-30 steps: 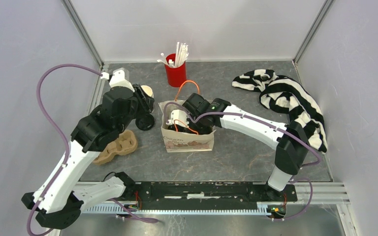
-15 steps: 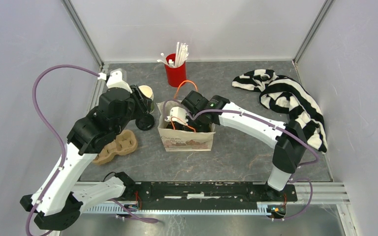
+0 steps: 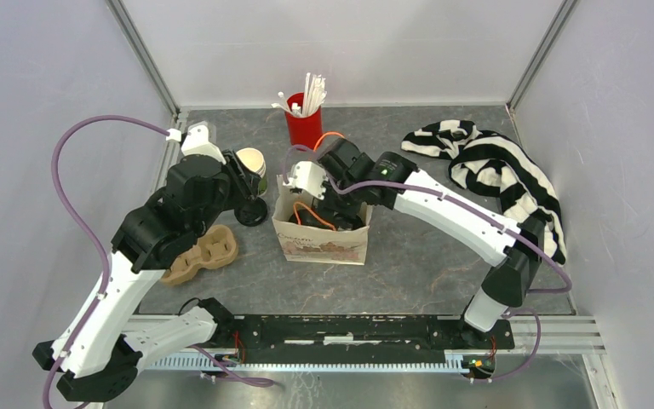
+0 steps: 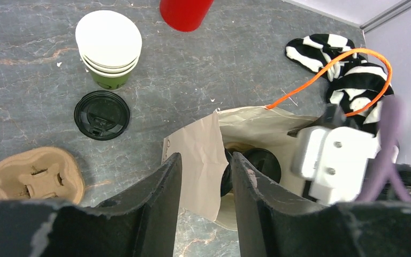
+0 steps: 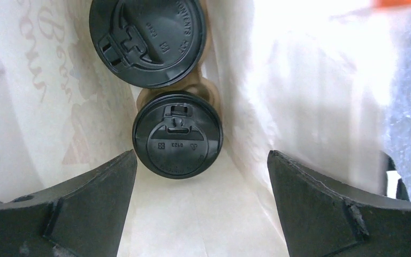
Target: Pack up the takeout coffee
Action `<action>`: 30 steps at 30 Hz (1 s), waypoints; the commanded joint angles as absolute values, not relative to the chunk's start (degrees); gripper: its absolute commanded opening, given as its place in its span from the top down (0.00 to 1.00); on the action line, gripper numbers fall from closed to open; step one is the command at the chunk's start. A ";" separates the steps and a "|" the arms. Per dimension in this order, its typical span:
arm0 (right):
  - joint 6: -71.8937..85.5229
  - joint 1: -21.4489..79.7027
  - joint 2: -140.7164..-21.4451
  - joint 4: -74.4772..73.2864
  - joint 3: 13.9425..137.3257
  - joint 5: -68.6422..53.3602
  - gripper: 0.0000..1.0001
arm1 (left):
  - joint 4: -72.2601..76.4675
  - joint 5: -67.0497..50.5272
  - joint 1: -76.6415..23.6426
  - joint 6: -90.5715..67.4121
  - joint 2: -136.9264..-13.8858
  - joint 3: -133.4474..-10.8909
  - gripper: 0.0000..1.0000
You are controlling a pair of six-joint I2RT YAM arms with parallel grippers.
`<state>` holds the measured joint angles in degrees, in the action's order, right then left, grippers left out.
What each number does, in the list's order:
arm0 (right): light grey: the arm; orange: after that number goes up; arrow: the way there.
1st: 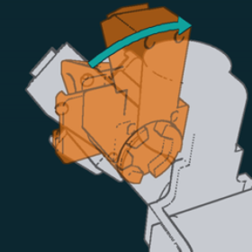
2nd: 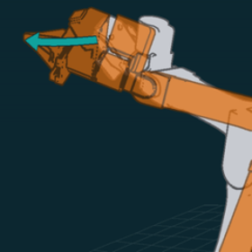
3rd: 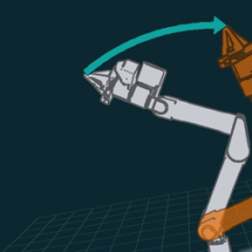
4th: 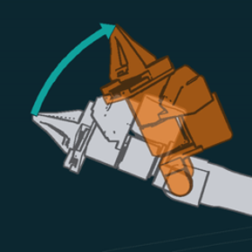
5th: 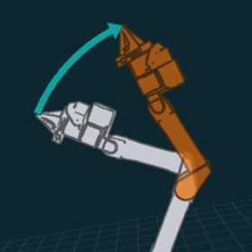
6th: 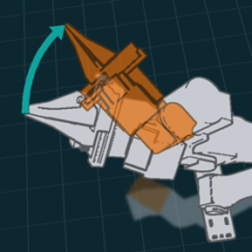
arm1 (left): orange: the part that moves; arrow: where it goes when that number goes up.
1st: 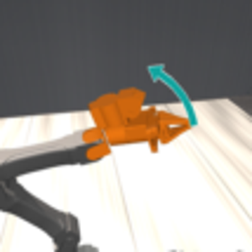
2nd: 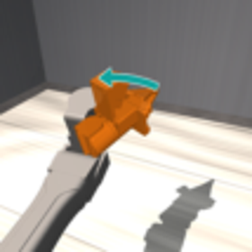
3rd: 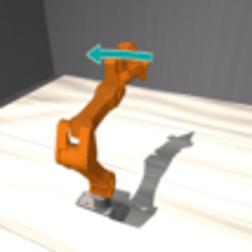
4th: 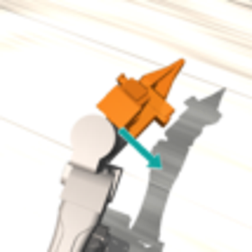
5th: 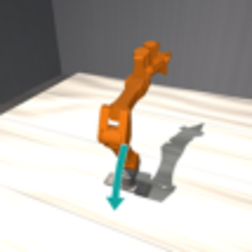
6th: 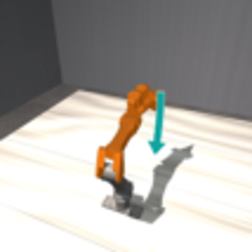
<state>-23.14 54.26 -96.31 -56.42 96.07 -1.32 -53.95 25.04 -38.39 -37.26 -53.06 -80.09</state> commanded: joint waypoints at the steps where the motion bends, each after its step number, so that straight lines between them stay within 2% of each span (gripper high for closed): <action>1: -18.47 54.67 -92.88 -58.45 102.64 1.21 0.02 | -53.50 24.58 -38.50 -37.45 -52.39 -81.26 0.53; 4: -16.13 54.90 -92.09 -58.98 106.00 1.64 0.02 | -53.53 23.84 -38.50 -37.62 -52.60 -81.72 0.51; 10: -11.46 55.33 -89.58 -58.12 110.61 1.19 0.02 | -51.51 21.26 -38.50 -38.47 -52.05 -81.83 0.40; 16: -6.26 55.42 -84.65 -56.50 113.66 6.00 0.02 | -48.35 19.80 -38.50 -39.63 -53.10 -82.07 0.31; 21: -2.73 55.33 -78.09 -55.58 111.52 20.74 0.02 | -43.13 17.71 -38.50 -35.95 -56.60 -83.06 0.23; 26: 3.37 55.36 -69.96 -55.05 102.87 38.76 0.02 | -44.58 20.57 -37.65 -31.97 -67.95 -91.30 0.18; 30: 5.28 54.71 -64.90 -55.41 94.55 46.28 0.02 | -45.52 18.07 -31.34 -32.57 -77.23 -98.16 0.17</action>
